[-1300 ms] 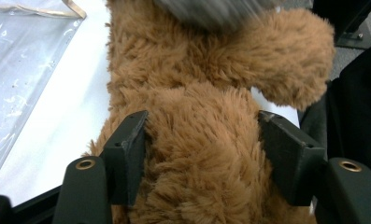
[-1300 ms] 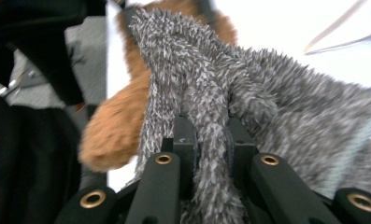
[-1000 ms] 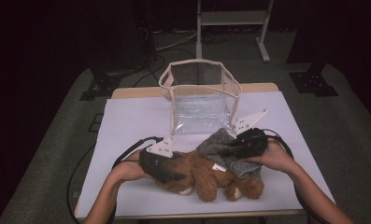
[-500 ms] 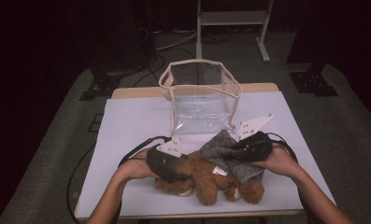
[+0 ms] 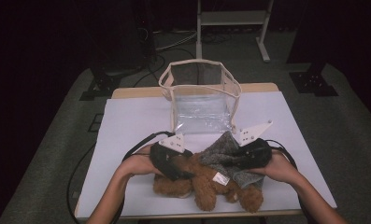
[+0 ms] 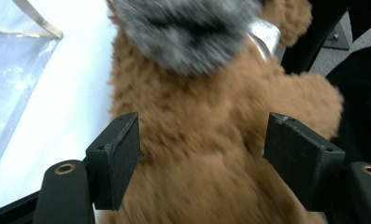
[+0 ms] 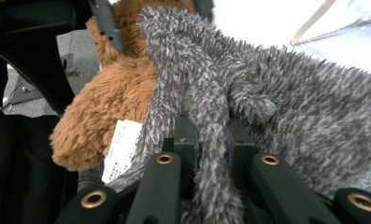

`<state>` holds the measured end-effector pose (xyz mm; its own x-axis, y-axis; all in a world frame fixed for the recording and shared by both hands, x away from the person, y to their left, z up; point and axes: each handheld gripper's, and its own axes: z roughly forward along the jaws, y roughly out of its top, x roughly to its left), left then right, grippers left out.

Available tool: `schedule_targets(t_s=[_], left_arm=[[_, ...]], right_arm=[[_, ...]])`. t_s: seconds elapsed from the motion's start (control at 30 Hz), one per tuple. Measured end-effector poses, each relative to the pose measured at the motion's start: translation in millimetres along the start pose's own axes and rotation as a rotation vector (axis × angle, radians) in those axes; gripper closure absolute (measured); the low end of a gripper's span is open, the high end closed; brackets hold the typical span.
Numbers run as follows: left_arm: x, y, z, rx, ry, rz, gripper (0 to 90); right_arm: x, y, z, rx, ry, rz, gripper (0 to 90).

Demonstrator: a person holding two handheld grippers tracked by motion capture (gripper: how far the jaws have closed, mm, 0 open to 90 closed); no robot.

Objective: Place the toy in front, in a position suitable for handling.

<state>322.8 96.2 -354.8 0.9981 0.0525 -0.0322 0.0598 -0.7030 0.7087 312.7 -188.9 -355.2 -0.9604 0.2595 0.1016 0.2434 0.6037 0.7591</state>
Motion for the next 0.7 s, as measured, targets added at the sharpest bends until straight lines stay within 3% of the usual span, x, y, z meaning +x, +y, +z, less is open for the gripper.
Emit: schedule_targets(t_s=[0.07,0.17,0.27,0.37,0.43,0.47,0.57,0.7], left_arm=[[1.6,3.1,5.4,0.018,-0.008,0.002,26.5],[1.8,1.8,16.4,0.100,-0.019,0.015,28.0],[1.1,-0.3,19.6,0.093,-0.030,0.008,29.7],[0.0,-0.8,18.6,0.095,-0.034,0.006,30.1],[-0.3,-0.9,18.4,0.096,-0.032,0.007,29.9],[0.2,-1.2,18.5,0.098,-0.031,0.007,27.4],[4.2,-2.8,20.6,0.111,-0.018,-0.015,20.3],[7.8,-5.0,26.5,0.104,-0.033,-0.048,9.7]], right_arm=[[3.5,-0.5,-0.2,-0.003,0.002,-0.009,78.2],[8.4,-1.5,-1.9,-0.005,0.012,-0.016,78.2],[9.6,0.1,-9.0,-0.009,-0.012,-0.047,77.9],[2.6,3.0,-19.8,-0.043,-0.040,-0.029,77.8],[-0.6,2.1,-18.1,-0.038,-0.036,-0.012,77.9],[1.3,-0.1,-9.9,-0.010,-0.024,-0.014,78.0],[3.8,-2.0,-4.7,0.003,-0.013,-0.015,78.2],[6.2,-6.1,-4.6,0.010,0.014,-0.012,78.3]])
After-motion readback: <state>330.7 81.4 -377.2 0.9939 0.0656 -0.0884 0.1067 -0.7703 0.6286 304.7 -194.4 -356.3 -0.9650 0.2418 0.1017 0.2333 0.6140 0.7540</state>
